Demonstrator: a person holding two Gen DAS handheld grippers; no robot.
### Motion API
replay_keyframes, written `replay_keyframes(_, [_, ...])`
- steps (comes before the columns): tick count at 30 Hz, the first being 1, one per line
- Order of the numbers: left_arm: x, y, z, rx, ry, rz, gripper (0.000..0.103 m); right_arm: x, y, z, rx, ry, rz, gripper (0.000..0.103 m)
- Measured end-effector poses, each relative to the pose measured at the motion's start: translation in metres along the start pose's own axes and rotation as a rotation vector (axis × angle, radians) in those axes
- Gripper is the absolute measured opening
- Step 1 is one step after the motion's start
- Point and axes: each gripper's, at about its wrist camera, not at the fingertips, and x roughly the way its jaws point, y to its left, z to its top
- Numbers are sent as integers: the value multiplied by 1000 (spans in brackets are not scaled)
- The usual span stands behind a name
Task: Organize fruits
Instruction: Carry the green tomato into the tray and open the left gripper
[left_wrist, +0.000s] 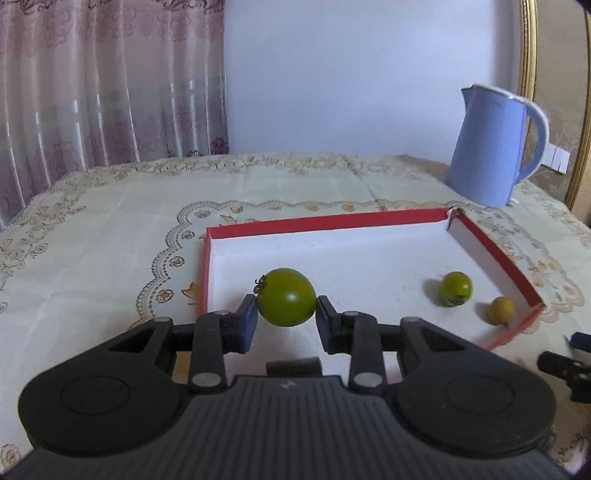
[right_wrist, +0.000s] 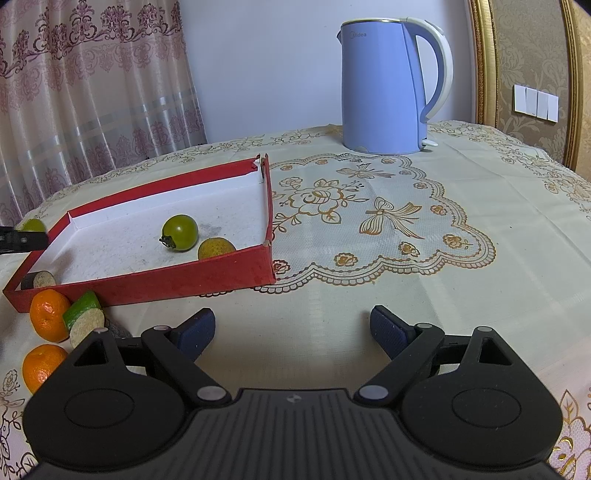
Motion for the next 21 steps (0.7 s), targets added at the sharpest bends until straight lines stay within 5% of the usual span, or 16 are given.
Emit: replay_keyframes(21, [39,6,-10,-6,98,51,31,0,0,0,1,-1,1,92])
